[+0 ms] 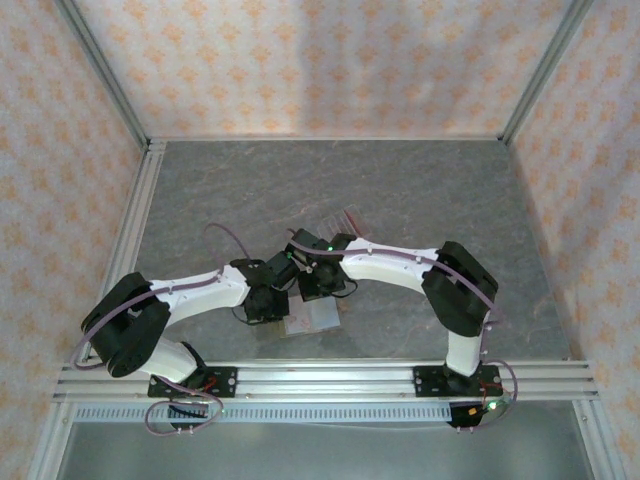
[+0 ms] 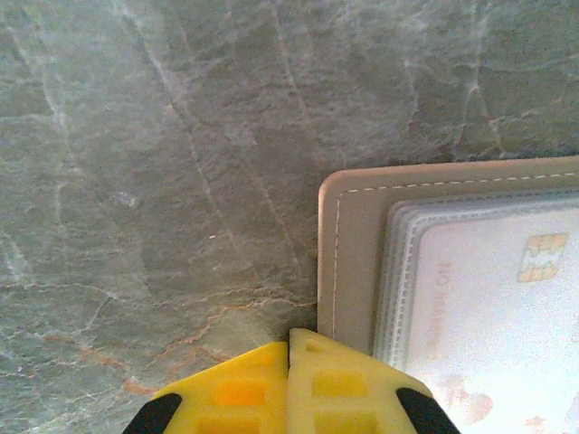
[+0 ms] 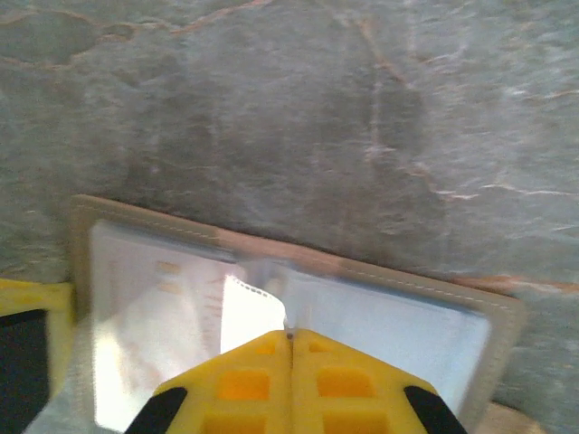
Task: Put the credit cards into the card holder
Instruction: Flip over the card slot in the card holder.
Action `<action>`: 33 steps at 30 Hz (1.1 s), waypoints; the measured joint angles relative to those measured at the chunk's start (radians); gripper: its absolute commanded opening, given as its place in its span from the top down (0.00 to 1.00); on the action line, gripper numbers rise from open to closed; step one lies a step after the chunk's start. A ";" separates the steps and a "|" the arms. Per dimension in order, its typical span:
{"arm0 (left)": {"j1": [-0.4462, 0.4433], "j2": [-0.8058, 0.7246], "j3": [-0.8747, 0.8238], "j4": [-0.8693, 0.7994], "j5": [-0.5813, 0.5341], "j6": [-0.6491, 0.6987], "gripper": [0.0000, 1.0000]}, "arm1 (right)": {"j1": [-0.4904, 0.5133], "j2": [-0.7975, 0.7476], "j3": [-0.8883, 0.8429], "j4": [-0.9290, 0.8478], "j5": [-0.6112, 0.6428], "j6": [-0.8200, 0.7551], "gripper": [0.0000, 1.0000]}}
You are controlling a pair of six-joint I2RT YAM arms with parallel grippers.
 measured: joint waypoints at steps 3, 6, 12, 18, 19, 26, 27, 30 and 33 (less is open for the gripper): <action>0.000 0.002 0.000 0.000 0.000 -0.002 1.00 | 0.000 0.000 0.000 0.042 -0.071 0.044 0.96; 0.000 0.002 0.001 0.000 0.000 -0.008 1.00 | 0.000 0.000 -0.002 0.093 -0.134 0.091 0.90; 0.000 0.002 0.001 -0.002 0.000 -0.018 1.00 | -0.007 0.001 -0.017 0.146 -0.210 0.168 0.85; 0.000 -0.003 0.001 -0.005 -0.003 -0.020 1.00 | -0.022 0.002 -0.037 0.175 -0.268 0.220 0.83; 0.000 -0.006 0.001 -0.008 -0.004 -0.020 1.00 | -0.024 0.002 -0.039 0.178 -0.274 0.227 0.82; 0.018 -0.118 -0.004 -0.064 -0.023 -0.018 1.00 | -0.024 0.008 -0.042 0.237 -0.337 0.246 0.79; 0.028 -0.146 -0.004 -0.068 -0.024 -0.018 1.00 | -0.023 0.012 -0.042 0.248 -0.342 0.246 0.78; 0.076 -0.240 -0.004 -0.094 -0.030 -0.014 1.00 | -0.019 0.028 -0.034 0.262 -0.356 0.246 0.76; 0.130 -0.324 -0.010 -0.133 -0.034 -0.004 1.00 | -0.018 0.047 -0.013 0.265 -0.362 0.246 0.75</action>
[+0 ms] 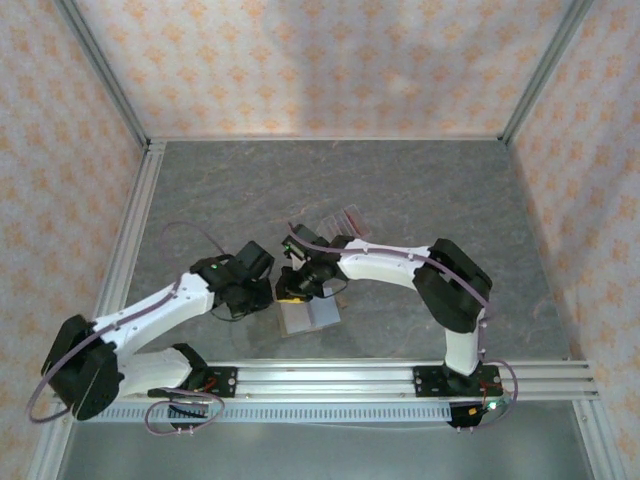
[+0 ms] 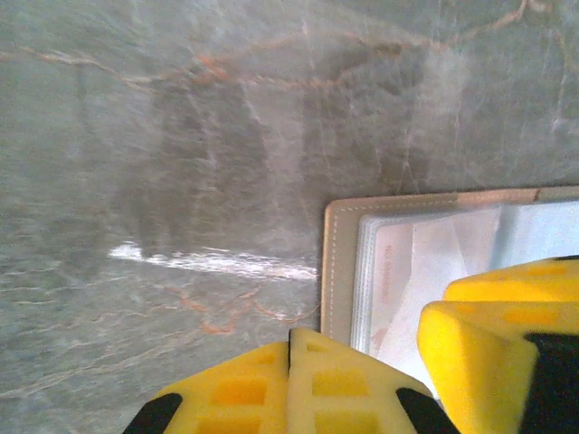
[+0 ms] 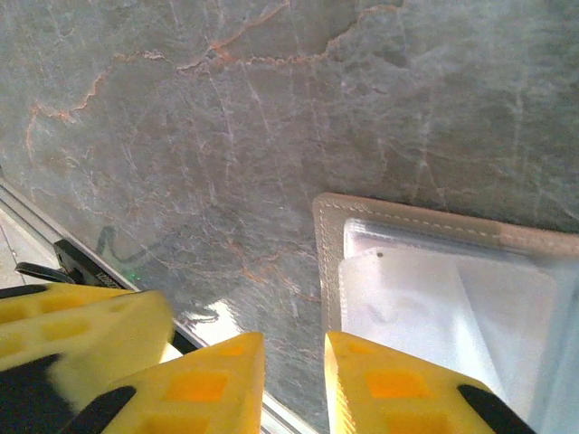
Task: Put the credit cards into the card holder
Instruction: Flip over the card slot in the card holder, then pick up the credit card from the storage box.
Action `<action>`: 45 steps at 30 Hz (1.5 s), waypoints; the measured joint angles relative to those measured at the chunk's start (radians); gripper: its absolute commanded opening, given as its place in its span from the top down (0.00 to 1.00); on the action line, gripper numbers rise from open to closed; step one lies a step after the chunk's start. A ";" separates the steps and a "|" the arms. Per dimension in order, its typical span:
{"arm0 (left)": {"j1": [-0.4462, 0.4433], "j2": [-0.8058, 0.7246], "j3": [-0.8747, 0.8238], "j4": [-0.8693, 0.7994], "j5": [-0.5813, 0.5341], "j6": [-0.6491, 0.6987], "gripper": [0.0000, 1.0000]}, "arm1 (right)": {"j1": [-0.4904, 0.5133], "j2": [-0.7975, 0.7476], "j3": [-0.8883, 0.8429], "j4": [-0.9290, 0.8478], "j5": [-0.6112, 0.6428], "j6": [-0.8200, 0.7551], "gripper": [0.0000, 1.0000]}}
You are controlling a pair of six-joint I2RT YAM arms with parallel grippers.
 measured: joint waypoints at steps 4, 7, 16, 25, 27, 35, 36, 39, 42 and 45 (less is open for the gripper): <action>0.050 -0.079 -0.013 -0.054 0.000 0.016 0.96 | -0.003 0.010 0.054 -0.020 0.000 -0.016 0.74; 0.061 -0.107 -0.014 -0.074 0.001 0.021 0.87 | -0.021 0.002 0.112 -0.053 0.014 -0.051 0.74; 0.061 -0.124 -0.012 -0.043 0.057 0.044 0.51 | -0.250 -0.064 0.362 -0.363 0.236 -0.241 0.72; 0.061 -0.042 0.006 -0.003 0.085 0.068 0.48 | -0.345 0.121 0.697 -0.698 0.507 -0.444 0.67; 0.061 -0.042 0.006 0.000 0.085 0.068 0.48 | -0.347 0.183 0.743 -0.741 0.534 -0.477 0.66; 0.061 -0.042 0.006 0.003 0.087 0.068 0.48 | -0.347 0.297 0.769 -0.844 0.584 -0.558 0.67; 0.061 -0.042 0.006 0.003 0.087 0.068 0.48 | -0.347 0.299 0.769 -0.847 0.587 -0.563 0.68; 0.061 -0.043 0.006 0.003 0.087 0.068 0.48 | -0.347 0.299 0.769 -0.851 0.598 -0.578 0.71; 0.061 -0.043 0.006 0.003 0.087 0.068 0.48 | -0.347 0.300 0.768 -0.850 0.612 -0.589 0.74; 0.061 -0.050 0.006 0.003 0.087 0.068 0.48 | -0.347 0.300 0.768 -0.851 0.621 -0.600 0.79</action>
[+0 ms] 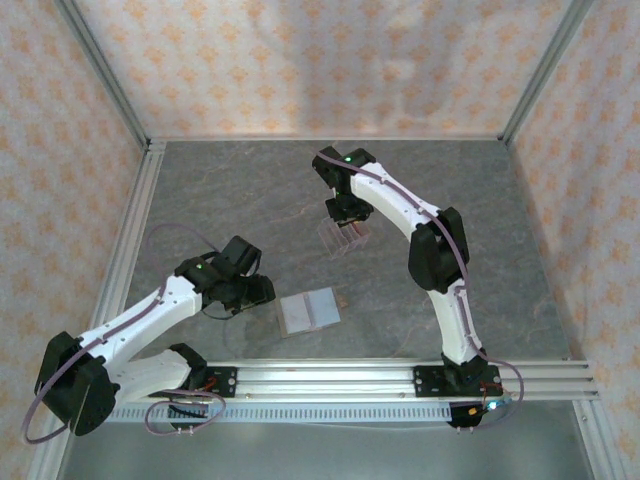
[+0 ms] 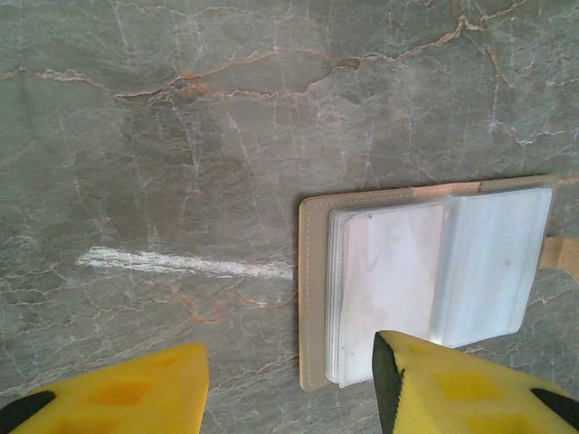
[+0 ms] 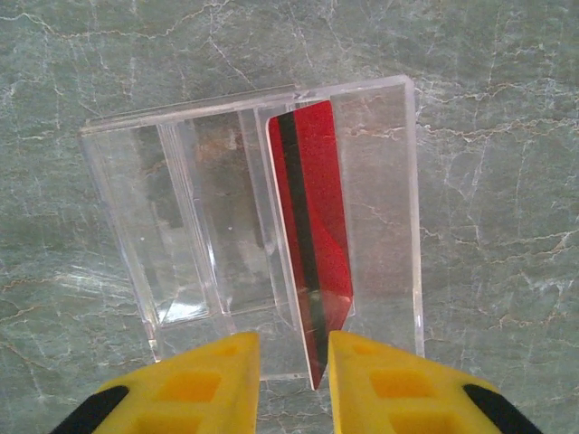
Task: Put the credit cards into the card holder
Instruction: Pick up the credit card from the storage box.
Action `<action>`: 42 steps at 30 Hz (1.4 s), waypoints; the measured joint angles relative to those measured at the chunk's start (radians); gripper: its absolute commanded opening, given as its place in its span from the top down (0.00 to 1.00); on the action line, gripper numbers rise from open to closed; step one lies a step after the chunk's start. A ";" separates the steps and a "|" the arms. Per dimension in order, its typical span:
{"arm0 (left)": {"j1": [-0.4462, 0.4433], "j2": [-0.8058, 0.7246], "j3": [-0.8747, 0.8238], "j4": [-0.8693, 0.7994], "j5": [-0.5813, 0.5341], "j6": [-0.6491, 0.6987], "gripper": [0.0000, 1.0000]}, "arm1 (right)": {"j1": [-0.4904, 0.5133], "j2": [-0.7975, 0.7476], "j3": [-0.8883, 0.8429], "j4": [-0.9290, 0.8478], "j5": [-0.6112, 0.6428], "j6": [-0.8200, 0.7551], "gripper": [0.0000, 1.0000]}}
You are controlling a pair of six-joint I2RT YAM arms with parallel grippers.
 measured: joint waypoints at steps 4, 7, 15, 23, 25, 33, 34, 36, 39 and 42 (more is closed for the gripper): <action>0.000 -0.013 0.000 0.000 0.000 0.000 0.48 | 0.000 0.001 0.000 0.000 0.006 -0.007 0.81; 0.000 -0.018 0.000 0.000 0.000 0.000 0.49 | -0.002 0.002 -0.003 0.000 0.008 -0.014 0.84; 0.000 -0.039 -0.008 -0.001 -0.001 -0.003 0.48 | -0.002 0.006 -0.027 0.001 -0.002 -0.023 0.83; 0.000 -0.039 -0.014 -0.001 -0.001 -0.003 0.49 | -0.002 0.006 -0.041 0.009 -0.016 -0.026 0.86; 0.000 -0.039 -0.014 -0.001 -0.001 -0.003 0.49 | -0.002 0.006 -0.042 0.009 -0.015 -0.026 0.88; 0.000 -0.045 -0.019 -0.001 -0.001 -0.003 0.48 | -0.004 0.008 -0.032 0.004 0.008 -0.043 1.00; 0.000 -0.045 -0.019 -0.001 0.000 -0.003 0.48 | -0.005 0.010 -0.024 0.003 0.015 -0.044 1.00; 0.000 -0.045 -0.019 -0.001 0.000 -0.003 0.48 | -0.005 0.013 0.002 -0.006 0.028 -0.044 1.00; 0.000 -0.045 -0.021 -0.001 0.000 -0.003 0.48 | -0.005 0.013 0.048 -0.018 0.042 -0.044 1.00; 0.000 -0.043 -0.026 0.000 0.000 -0.003 0.48 | -0.005 0.005 0.087 -0.026 0.053 -0.043 1.00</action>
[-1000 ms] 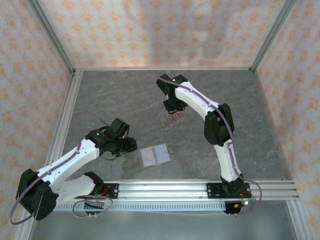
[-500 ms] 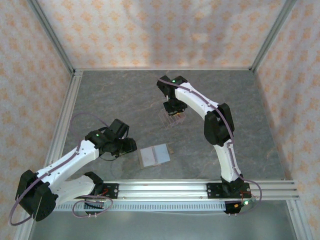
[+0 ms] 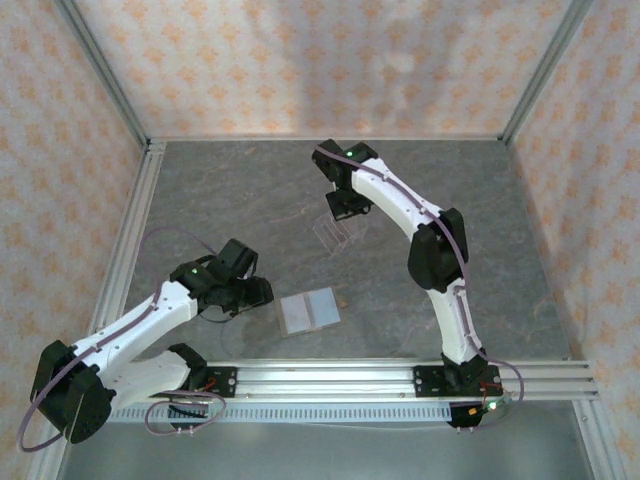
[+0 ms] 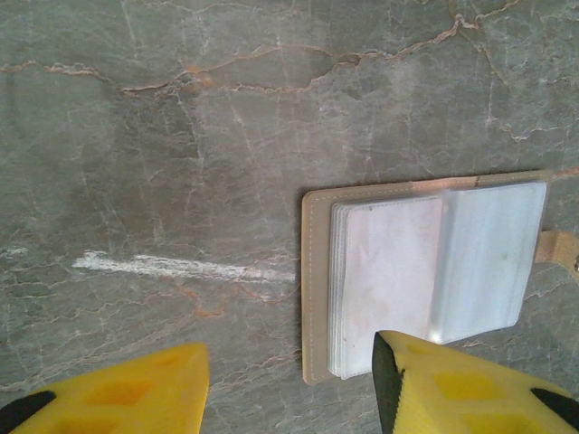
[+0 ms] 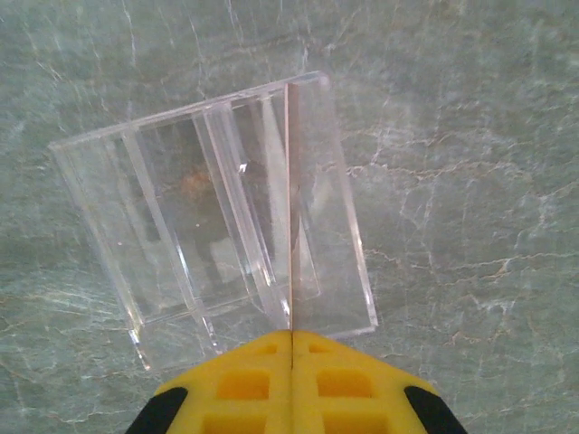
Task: Put the credit cards into the card holder
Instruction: Pick up the credit card from the storage box.
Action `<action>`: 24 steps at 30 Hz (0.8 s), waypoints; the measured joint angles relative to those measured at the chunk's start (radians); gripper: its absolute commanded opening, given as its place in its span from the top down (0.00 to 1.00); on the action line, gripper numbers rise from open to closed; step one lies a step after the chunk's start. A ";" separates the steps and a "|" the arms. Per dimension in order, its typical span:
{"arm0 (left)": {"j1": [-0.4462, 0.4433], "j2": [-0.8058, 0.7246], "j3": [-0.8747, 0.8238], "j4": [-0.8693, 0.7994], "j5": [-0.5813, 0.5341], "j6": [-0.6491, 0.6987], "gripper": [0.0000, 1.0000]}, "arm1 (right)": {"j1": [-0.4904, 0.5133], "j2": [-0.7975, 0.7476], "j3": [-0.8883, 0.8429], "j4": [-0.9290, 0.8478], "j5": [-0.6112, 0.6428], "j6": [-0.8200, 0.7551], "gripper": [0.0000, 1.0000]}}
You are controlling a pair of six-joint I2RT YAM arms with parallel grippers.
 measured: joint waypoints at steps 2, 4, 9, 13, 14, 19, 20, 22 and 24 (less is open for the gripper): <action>-0.001 0.003 0.000 0.001 0.000 0.000 0.47 | 0.000 -0.015 0.012 -0.007 0.006 0.001 1.00; -0.002 0.008 0.000 0.002 0.000 0.000 0.47 | 0.000 -0.047 0.012 -0.013 0.010 0.007 1.00; -0.030 0.043 0.000 0.022 0.000 0.000 0.47 | 0.001 -0.294 -0.218 0.079 -0.067 0.046 1.00; -0.071 0.091 0.000 0.040 0.000 -0.005 0.47 | 0.007 -0.561 -0.552 0.264 -0.221 0.118 1.00; -0.084 0.106 0.000 0.046 0.000 -0.007 0.47 | 0.011 -0.628 -0.655 0.335 -0.269 0.143 1.00; -0.137 0.190 0.020 0.058 -0.005 -0.011 0.49 | 0.047 -0.786 -1.044 0.635 -0.447 0.284 1.00; -0.146 0.205 0.029 0.059 -0.008 -0.014 0.50 | 0.057 -0.799 -1.110 0.697 -0.476 0.313 1.00; -0.160 0.229 0.052 0.060 -0.011 -0.015 0.52 | 0.075 -0.817 -1.205 0.802 -0.524 0.364 1.00; -0.172 0.253 0.077 0.061 -0.016 -0.015 0.55 | 0.098 -0.831 -1.289 0.913 -0.567 0.415 1.00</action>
